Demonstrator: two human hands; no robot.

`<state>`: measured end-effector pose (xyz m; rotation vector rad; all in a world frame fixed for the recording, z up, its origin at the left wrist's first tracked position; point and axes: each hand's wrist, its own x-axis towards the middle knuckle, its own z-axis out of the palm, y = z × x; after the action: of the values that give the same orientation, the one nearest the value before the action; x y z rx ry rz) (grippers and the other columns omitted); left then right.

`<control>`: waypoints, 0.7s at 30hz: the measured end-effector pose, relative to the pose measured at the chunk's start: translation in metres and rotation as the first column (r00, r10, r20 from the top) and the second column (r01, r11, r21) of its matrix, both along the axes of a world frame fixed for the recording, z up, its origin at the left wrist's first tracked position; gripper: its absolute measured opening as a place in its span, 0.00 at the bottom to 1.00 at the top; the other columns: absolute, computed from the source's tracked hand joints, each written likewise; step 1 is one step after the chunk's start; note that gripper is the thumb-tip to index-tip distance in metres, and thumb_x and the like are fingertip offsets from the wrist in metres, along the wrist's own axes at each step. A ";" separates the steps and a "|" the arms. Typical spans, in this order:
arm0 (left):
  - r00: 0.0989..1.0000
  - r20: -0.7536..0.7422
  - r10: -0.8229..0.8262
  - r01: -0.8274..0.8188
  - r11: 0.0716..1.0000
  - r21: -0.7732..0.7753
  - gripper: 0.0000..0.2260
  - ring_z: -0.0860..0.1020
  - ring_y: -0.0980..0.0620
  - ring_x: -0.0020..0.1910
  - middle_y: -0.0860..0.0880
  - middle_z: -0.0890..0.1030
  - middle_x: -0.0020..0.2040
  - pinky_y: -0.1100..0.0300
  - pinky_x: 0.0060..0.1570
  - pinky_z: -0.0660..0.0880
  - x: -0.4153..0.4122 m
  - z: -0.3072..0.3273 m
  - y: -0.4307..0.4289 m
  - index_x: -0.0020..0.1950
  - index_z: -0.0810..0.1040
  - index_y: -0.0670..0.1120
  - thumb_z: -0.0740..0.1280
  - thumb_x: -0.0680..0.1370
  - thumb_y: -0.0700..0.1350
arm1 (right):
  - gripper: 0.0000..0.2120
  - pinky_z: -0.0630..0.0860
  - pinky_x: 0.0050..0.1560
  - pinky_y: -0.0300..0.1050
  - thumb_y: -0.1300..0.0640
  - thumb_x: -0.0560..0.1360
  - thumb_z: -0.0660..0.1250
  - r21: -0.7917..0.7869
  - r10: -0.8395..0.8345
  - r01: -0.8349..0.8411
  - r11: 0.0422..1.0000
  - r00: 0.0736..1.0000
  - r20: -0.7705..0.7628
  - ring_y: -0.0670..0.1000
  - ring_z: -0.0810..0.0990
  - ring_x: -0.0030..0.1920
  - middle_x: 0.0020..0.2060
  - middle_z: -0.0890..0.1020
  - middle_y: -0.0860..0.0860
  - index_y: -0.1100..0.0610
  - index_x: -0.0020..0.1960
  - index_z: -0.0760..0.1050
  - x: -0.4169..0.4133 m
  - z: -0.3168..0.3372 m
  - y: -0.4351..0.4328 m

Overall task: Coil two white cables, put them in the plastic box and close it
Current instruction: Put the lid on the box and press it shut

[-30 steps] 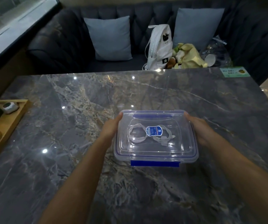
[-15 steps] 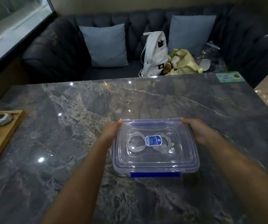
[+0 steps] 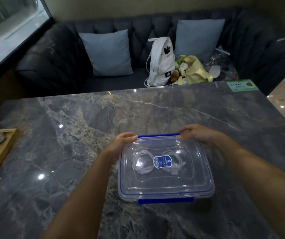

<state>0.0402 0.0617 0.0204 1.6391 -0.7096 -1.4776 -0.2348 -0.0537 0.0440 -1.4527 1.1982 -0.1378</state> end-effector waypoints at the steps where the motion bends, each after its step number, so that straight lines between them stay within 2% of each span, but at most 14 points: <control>1: 1.000 -0.005 -0.008 0.008 1.000 -0.011 0.16 0.80 0.50 0.43 0.44 0.81 0.50 0.60 0.39 0.78 0.001 0.000 -0.001 0.60 0.73 0.42 0.68 0.74 0.41 | 0.20 0.77 0.50 0.44 0.57 0.66 0.74 -0.004 0.021 -0.021 1.000 1.000 -0.002 0.51 0.82 0.47 0.48 0.82 0.53 0.59 0.57 0.76 0.002 0.000 -0.001; 2: 1.000 -0.010 -0.010 0.009 0.999 -0.031 0.14 0.81 0.51 0.43 0.45 0.81 0.50 0.61 0.40 0.79 0.001 0.001 -0.001 0.59 0.74 0.43 0.68 0.74 0.40 | 0.20 0.77 0.51 0.44 0.58 0.67 0.73 -0.009 0.041 -0.041 0.999 0.999 -0.001 0.50 0.81 0.48 0.49 0.82 0.53 0.57 0.57 0.76 0.004 0.000 -0.002; 4: 1.000 0.026 -0.002 0.004 0.997 -0.080 0.11 0.80 0.51 0.43 0.45 0.80 0.50 0.62 0.41 0.77 -0.001 0.003 -0.002 0.55 0.76 0.45 0.69 0.73 0.37 | 0.15 0.77 0.44 0.36 0.58 0.68 0.73 -0.037 0.084 -0.083 0.996 0.996 0.011 0.44 0.82 0.43 0.45 0.83 0.49 0.55 0.54 0.79 0.003 0.001 -0.003; 6: 0.982 0.189 -0.019 0.046 0.989 -0.141 0.09 0.79 0.49 0.46 0.45 0.81 0.49 0.63 0.45 0.75 -0.004 0.008 -0.003 0.52 0.78 0.45 0.69 0.73 0.37 | 0.12 0.75 0.37 0.28 0.57 0.68 0.73 -0.105 0.134 -0.133 0.985 0.991 0.003 0.39 0.82 0.38 0.41 0.84 0.45 0.54 0.51 0.81 0.005 0.003 -0.001; 7: 0.947 0.318 -0.045 0.101 0.981 -0.163 0.08 0.79 0.49 0.48 0.44 0.81 0.50 0.63 0.47 0.75 -0.007 0.011 -0.004 0.53 0.78 0.44 0.68 0.74 0.37 | 0.12 0.74 0.37 0.28 0.56 0.68 0.73 -0.144 0.169 -0.169 0.975 0.986 -0.013 0.38 0.81 0.37 0.41 0.84 0.45 0.53 0.52 0.80 0.006 0.004 0.001; 8: 0.881 0.466 -0.084 0.177 0.971 -0.160 0.08 0.79 0.48 0.50 0.44 0.81 0.51 0.61 0.49 0.74 -0.011 0.015 -0.003 0.54 0.79 0.43 0.68 0.75 0.38 | 0.14 0.75 0.40 0.30 0.54 0.67 0.73 -0.183 0.207 -0.211 0.960 0.978 -0.037 0.39 0.81 0.39 0.42 0.84 0.46 0.53 0.52 0.80 0.009 0.004 0.003; 9: 0.763 0.634 -0.124 0.258 0.958 -0.124 0.09 0.79 0.47 0.52 0.43 0.81 0.53 0.58 0.52 0.74 -0.016 0.020 0.000 0.55 0.79 0.42 0.66 0.76 0.40 | 0.14 0.76 0.44 0.34 0.54 0.67 0.74 -0.216 0.240 -0.248 0.944 0.969 -0.060 0.42 0.81 0.41 0.43 0.84 0.48 0.53 0.52 0.80 0.011 0.005 0.005; 11: 0.383 0.921 -0.075 0.409 0.907 -0.097 0.12 0.78 0.43 0.53 0.43 0.81 0.55 0.52 0.55 0.72 -0.033 0.033 0.011 0.58 0.78 0.42 0.66 0.75 0.40 | 0.15 0.74 0.48 0.39 0.55 0.67 0.74 -0.249 0.272 -0.283 0.926 0.959 -0.076 0.47 0.80 0.44 0.45 0.83 0.50 0.55 0.53 0.79 0.014 0.005 0.007; 12: 0.216 0.976 0.016 0.507 0.853 -0.126 0.13 0.79 0.42 0.52 0.42 0.81 0.53 0.50 0.53 0.73 -0.044 0.038 0.019 0.57 0.78 0.41 0.68 0.73 0.40 | 0.14 0.74 0.48 0.38 0.55 0.67 0.73 -0.253 0.279 -0.286 0.924 0.958 -0.066 0.48 0.80 0.44 0.44 0.83 0.50 0.55 0.53 0.79 0.015 0.005 0.007; 13: 0.140 0.985 0.102 0.603 0.780 -0.167 0.15 0.80 0.42 0.48 0.42 0.82 0.51 0.51 0.50 0.74 -0.060 0.041 0.030 0.56 0.78 0.41 0.70 0.70 0.42 | 0.14 0.74 0.47 0.37 0.56 0.68 0.73 -0.255 0.282 -0.288 0.923 0.958 -0.060 0.47 0.80 0.44 0.44 0.82 0.50 0.55 0.53 0.79 0.013 0.005 0.008; 15: 0.130 0.978 0.162 0.754 0.625 -0.204 0.17 0.81 0.44 0.46 0.44 0.83 0.49 0.53 0.48 0.75 -0.090 0.042 0.055 0.56 0.76 0.44 0.69 0.69 0.48 | 0.14 0.73 0.46 0.37 0.56 0.68 0.73 -0.271 0.284 -0.289 0.918 0.957 -0.061 0.47 0.79 0.43 0.44 0.82 0.50 0.55 0.53 0.78 0.015 0.003 0.009; 17: 0.083 0.986 0.145 0.857 0.495 -0.145 0.21 0.80 0.48 0.49 0.47 0.82 0.52 0.54 0.52 0.73 -0.114 0.033 0.080 0.59 0.71 0.46 0.66 0.70 0.55 | 0.12 0.73 0.43 0.33 0.55 0.68 0.73 -0.292 0.285 -0.299 0.908 0.954 -0.088 0.44 0.78 0.41 0.42 0.81 0.48 0.53 0.50 0.78 0.015 0.002 0.007; 19: -0.012 0.994 0.113 0.898 0.438 -0.039 0.29 0.80 0.49 0.53 0.48 0.82 0.55 0.54 0.56 0.72 -0.123 0.020 0.098 0.62 0.69 0.48 0.67 0.67 0.62 | 0.11 0.72 0.41 0.33 0.54 0.68 0.73 -0.299 0.301 -0.324 0.897 0.946 -0.123 0.43 0.78 0.40 0.40 0.80 0.44 0.51 0.50 0.77 0.017 0.002 0.006; 21: -0.123 0.991 0.058 0.895 0.438 0.085 0.36 0.79 0.49 0.57 0.47 0.81 0.59 0.53 0.59 0.75 -0.125 0.010 0.107 0.65 0.69 0.49 0.68 0.64 0.68 | 0.12 0.71 0.42 0.37 0.54 0.69 0.71 -0.301 0.316 -0.344 0.890 0.938 -0.140 0.44 0.77 0.42 0.42 0.79 0.45 0.53 0.52 0.77 0.017 0.001 0.006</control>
<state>-0.0850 0.1684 0.0300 1.4538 -2.6540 0.1469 -0.2177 -0.0474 0.0446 -1.9487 1.0092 -0.0347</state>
